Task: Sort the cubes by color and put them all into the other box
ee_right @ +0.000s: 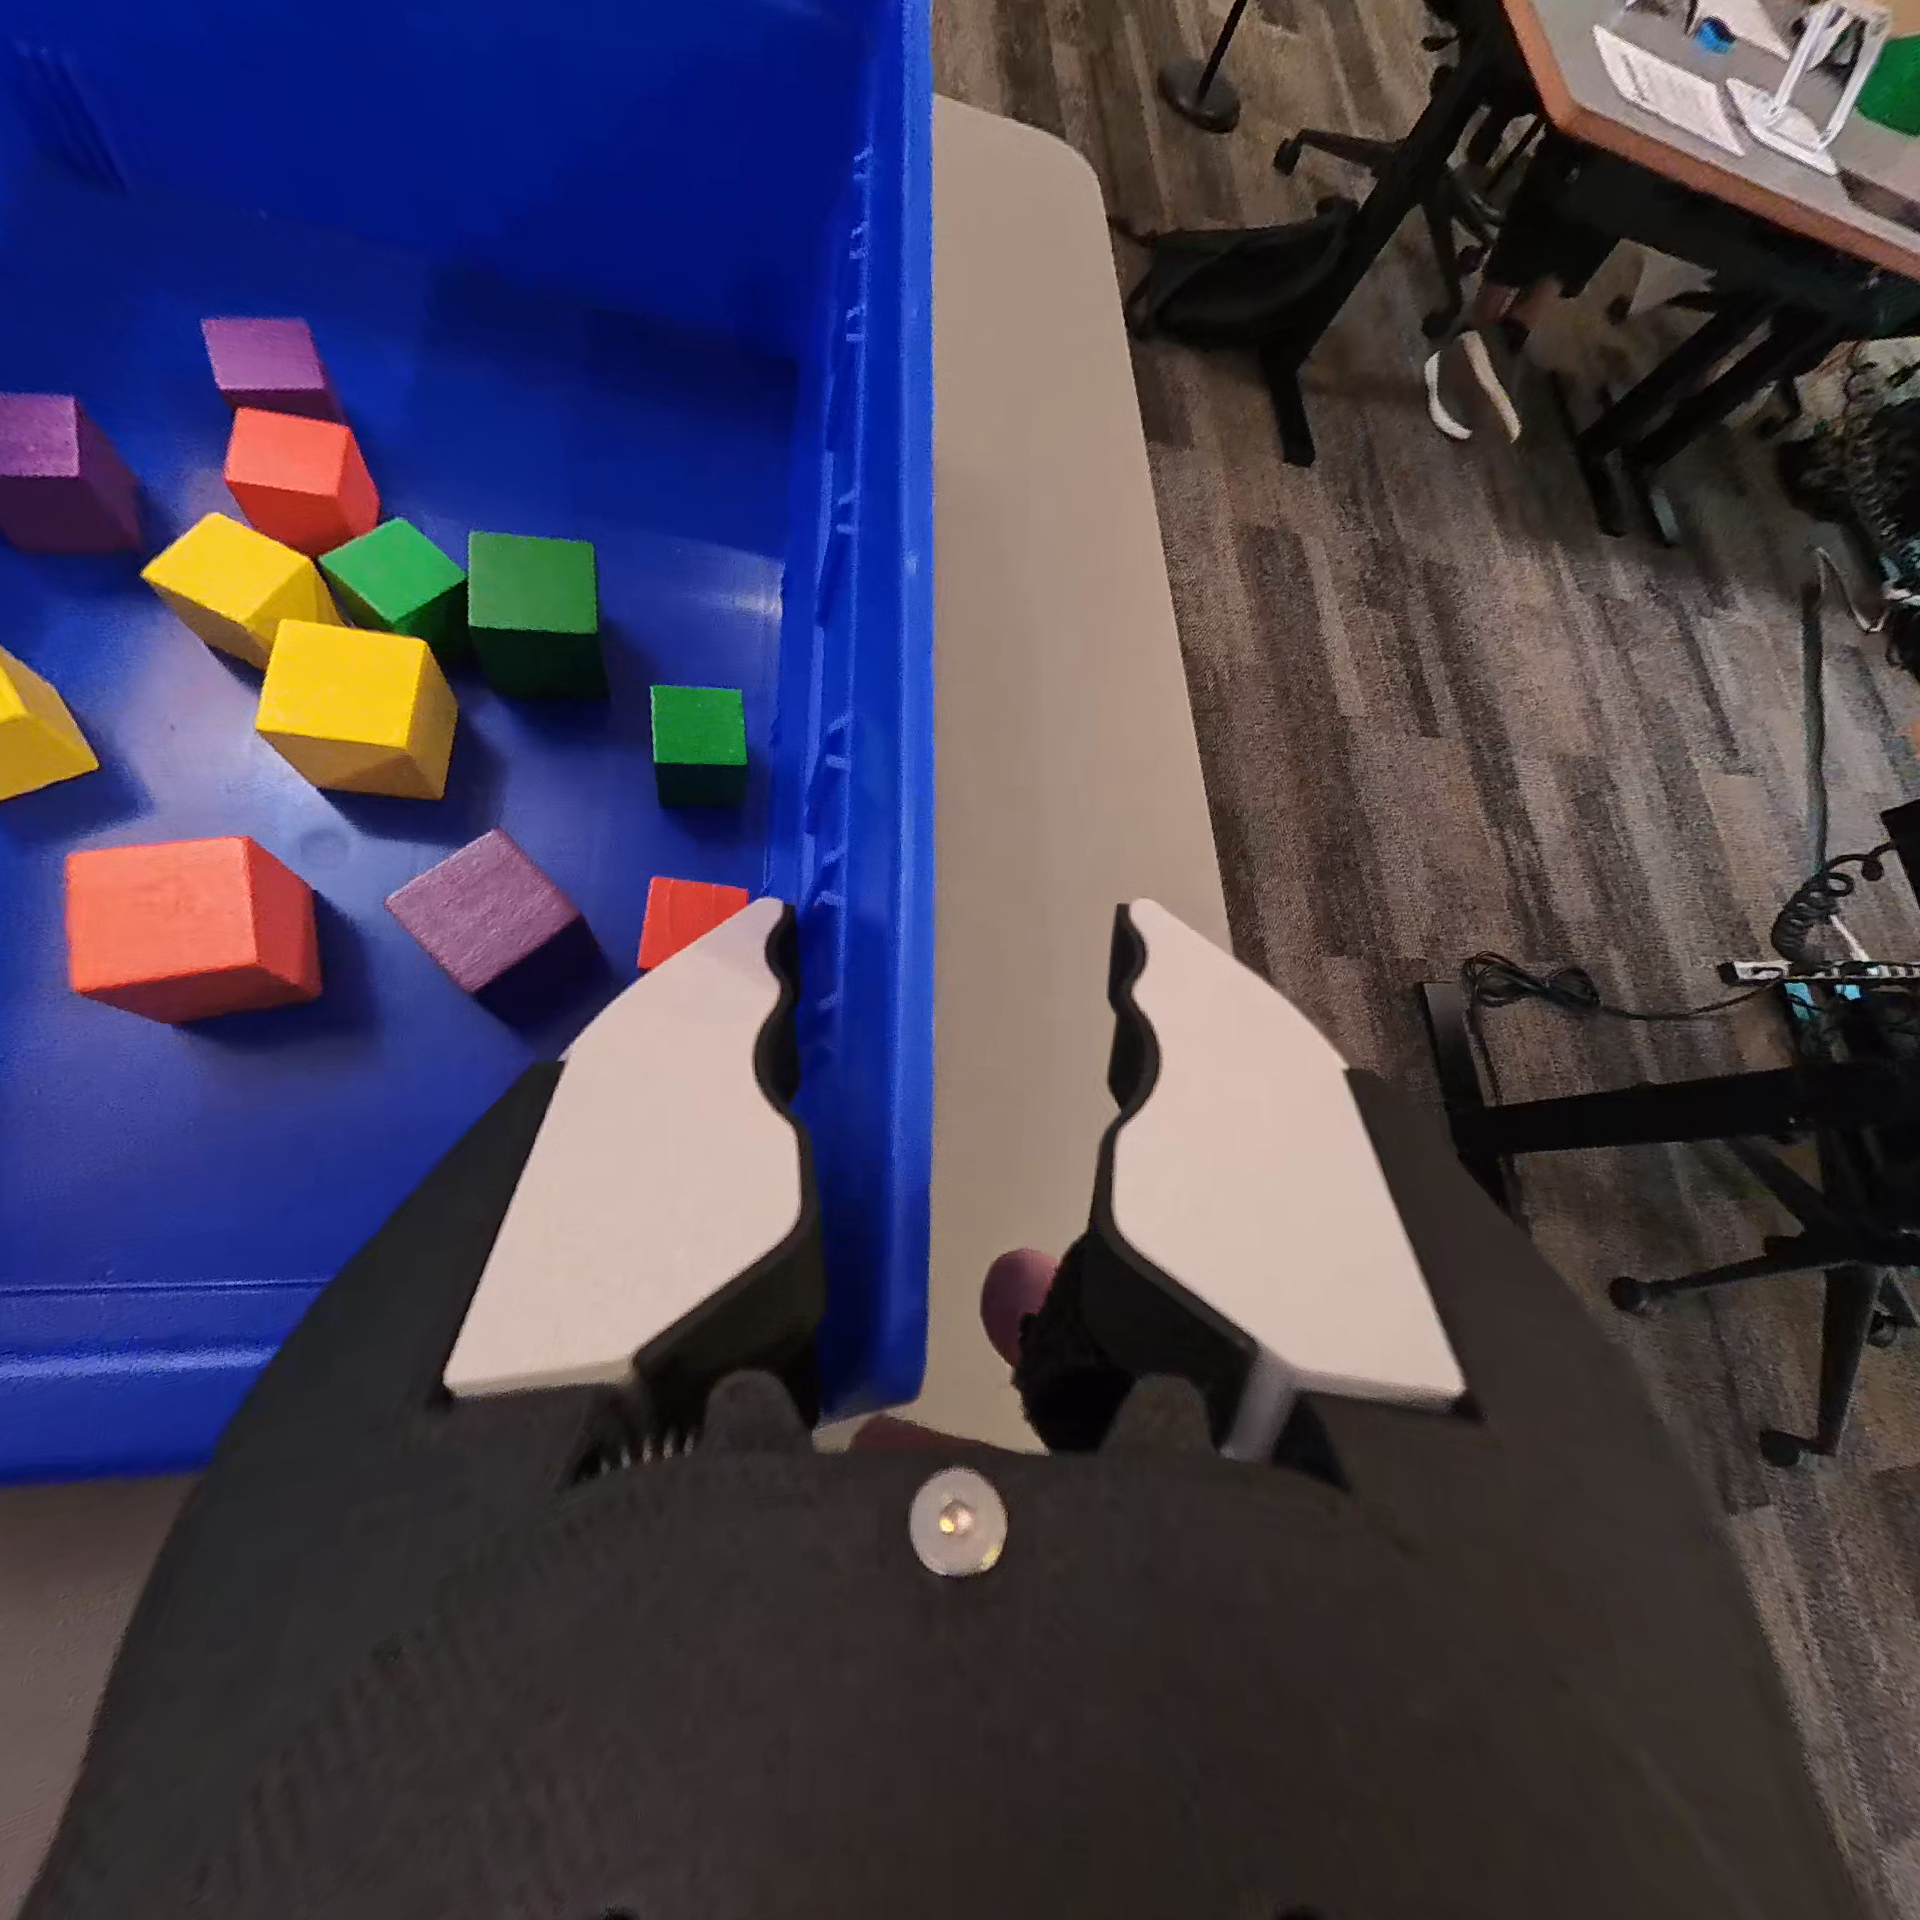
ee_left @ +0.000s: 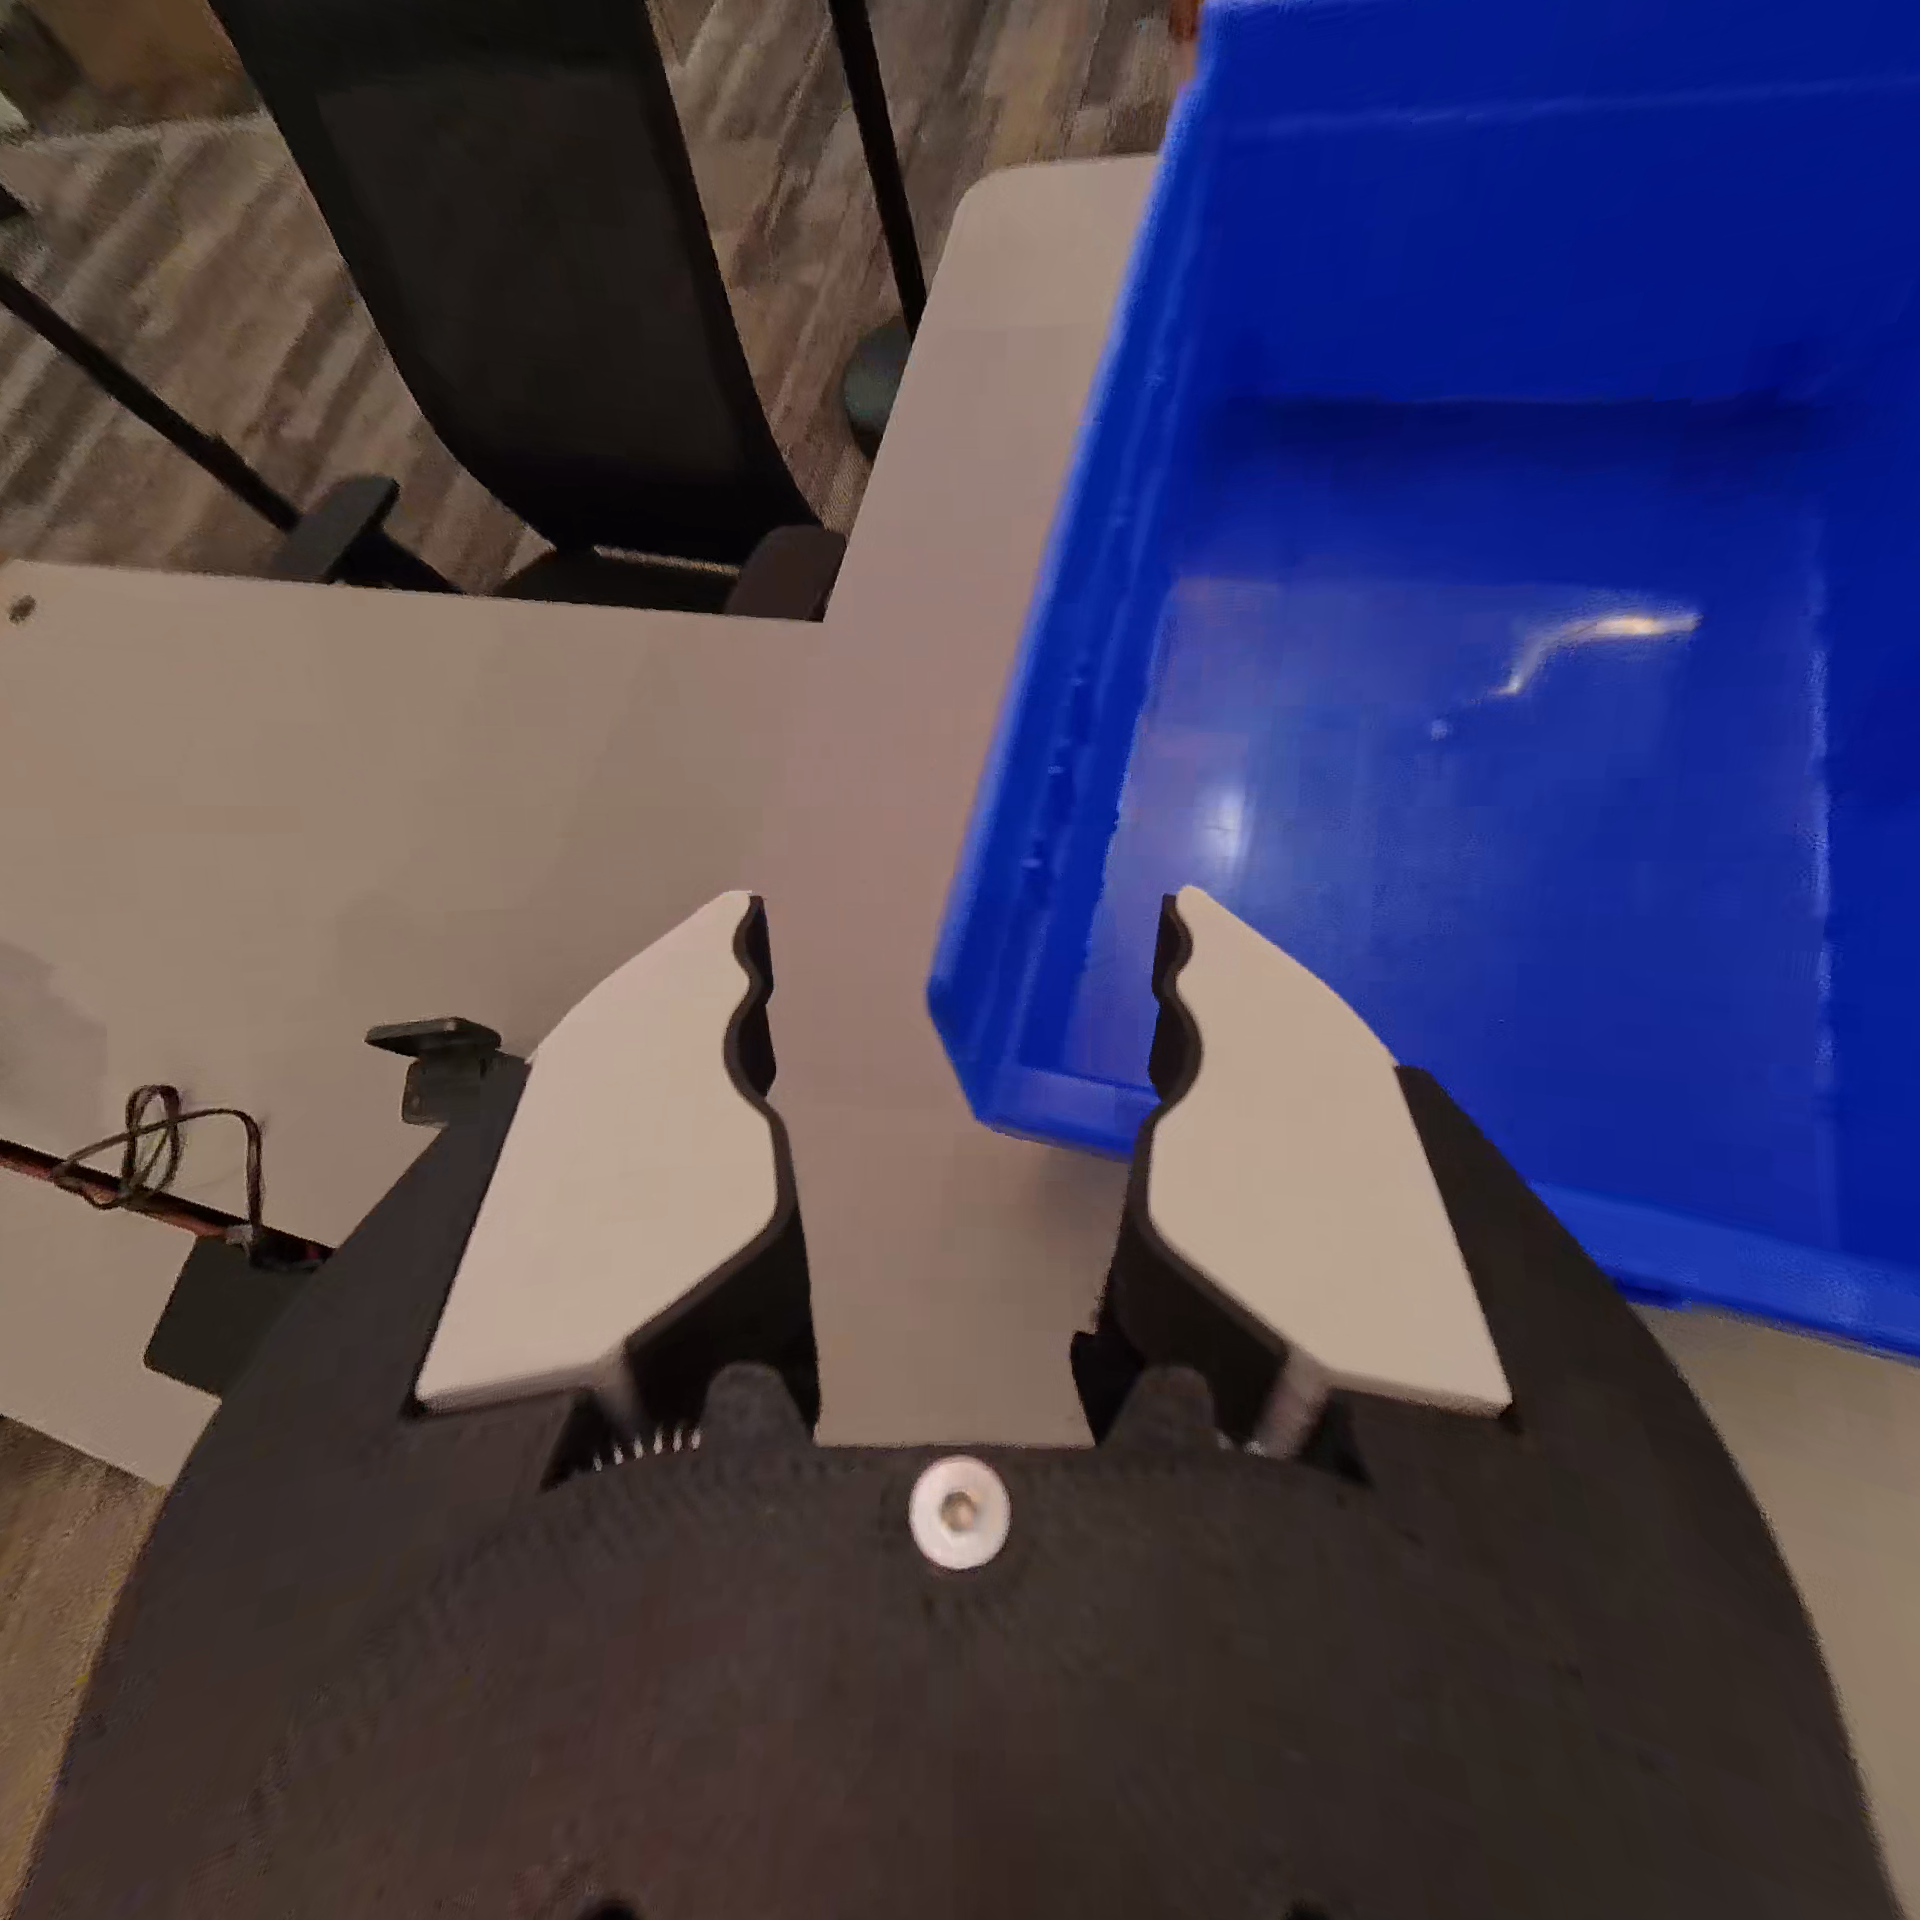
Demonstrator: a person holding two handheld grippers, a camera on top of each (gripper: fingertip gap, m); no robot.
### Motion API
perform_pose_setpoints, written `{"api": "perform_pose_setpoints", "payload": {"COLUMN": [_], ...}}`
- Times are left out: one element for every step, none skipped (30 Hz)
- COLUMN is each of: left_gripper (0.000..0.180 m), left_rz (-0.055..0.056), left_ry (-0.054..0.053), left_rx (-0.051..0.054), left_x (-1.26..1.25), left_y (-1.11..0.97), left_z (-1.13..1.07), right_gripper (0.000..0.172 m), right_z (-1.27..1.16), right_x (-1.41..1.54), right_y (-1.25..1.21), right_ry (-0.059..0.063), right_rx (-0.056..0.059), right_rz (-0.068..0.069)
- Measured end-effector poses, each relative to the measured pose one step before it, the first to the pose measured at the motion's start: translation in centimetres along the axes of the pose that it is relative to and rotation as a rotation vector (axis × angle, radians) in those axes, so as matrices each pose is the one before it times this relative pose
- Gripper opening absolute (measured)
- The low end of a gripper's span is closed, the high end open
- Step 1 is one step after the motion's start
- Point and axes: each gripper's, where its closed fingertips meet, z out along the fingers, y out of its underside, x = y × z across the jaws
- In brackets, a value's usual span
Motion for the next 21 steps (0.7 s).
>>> {"api": "perform_pose_setpoints", "payload": {"left_gripper": [0.070,0.070,0.070,0.071,0.072,0.071,0.067,0.060,0.055,0.050,0.045,0.037,0.030,0.023,0.011,0.006,0.005,0.004,0.004,0.004,0.004], "left_rz": [-0.0079,-0.0028,-0.0034,-0.0091,-0.0155,-0.0154,-0.0120,-0.0088,-0.0082,-0.0095,-0.0108,-0.0146,-0.0164,-0.0120,-0.0080,-0.0103,-0.0040,-0.0067,-0.0135,0.0019,0.0127], "left_ry": [0.0031,0.0029,0.0068,0.0200,0.0319,0.0344,0.0289,0.0285,0.0338,0.0278,0.0241,0.0319,0.0333,0.0299,0.0381,0.0270,0.0125,0.0177,0.0151,-0.0020,-0.0089], "left_rx": [-0.0182,-0.0175,-0.0199,-0.0251,-0.0251,-0.0150,-0.0056,-0.0056,-0.0144,-0.0250,-0.0231,-0.0065,0.0058,0.0044,-0.0051,-0.0061,0.0083,0.0071,0.0029,0.0009,-0.0023], "left_x": [-0.568,-0.485,-0.365,-0.121,0.110,0.178,0.165,0.204,0.308,0.207,0.146,0.266,0.322,0.302,0.466,0.351,0.154,0.195,0.156,0.041,0.032], "left_y": [0.342,0.358,0.454,0.519,0.461,0.258,0.123,0.135,0.256,0.383,0.353,0.161,0.003,0.030,0.181,0.184,-0.027,-0.030,0.018,0.001,0.013], "left_z": [0.688,0.715,0.755,0.760,0.678,0.533,0.412,0.367,0.391,0.392,0.325,0.225,0.158,0.144,0.234,0.228,0.098,0.050,0.059,0.011,-0.028], "right_gripper": [0.055,0.053,0.052,0.050,0.048,0.046,0.046,0.044,0.041,0.038,0.036,0.035,0.035,0.034,0.032,0.028,0.027,0.024,0.021,0.018,0.015], "right_z": [0.089,0.070,0.080,0.117,0.141,0.069,0.008,0.018,0.057,0.088,0.075,0.042,0.052,0.041,0.031,0.014,0.011,0.001,-0.007,-0.002,0.006], "right_x": [-0.179,-0.115,-0.096,-0.172,-0.346,-0.267,-0.132,-0.142,-0.228,-0.096,-0.016,-0.077,-0.120,-0.121,-0.037,0.113,-0.087,-0.138,-0.142,-0.156,-0.188], "right_y": [0.020,-0.004,0.008,0.083,0.188,0.040,-0.095,0.028,0.213,0.244,0.185,0.119,0.154,0.122,0.106,0.036,-0.006,0.004,-0.004,-0.006,-0.023], "right_ry": [-0.0169,-0.0110,-0.0052,-0.0085,-0.0195,-0.0166,-0.0097,-0.0107,-0.0174,-0.0082,-0.0020,-0.0087,-0.0113,-0.0100,-0.0032,0.0045,-0.0122,-0.0190,-0.0216,-0.0219,-0.0224], "right_rx": [-0.0092,-0.0108,-0.0100,-0.0155,-0.0221,-0.0140,-0.0023,-0.0087,-0.0219,-0.0216,-0.0167,-0.0143,-0.0174,-0.0141,-0.0118,-0.0038,-0.0001,-0.0018,-0.0003,-0.0001,0.0021], "right_rz": [0.0055,0.0049,-0.0027,-0.0065,-0.0035,0.0060,0.0080,0.0057,-0.0032,-0.0060,-0.0056,-0.0006,-0.0035,-0.0068,-0.0065,-0.0044,0.0019,0.0103,0.0126,0.0126,0.0112]}}
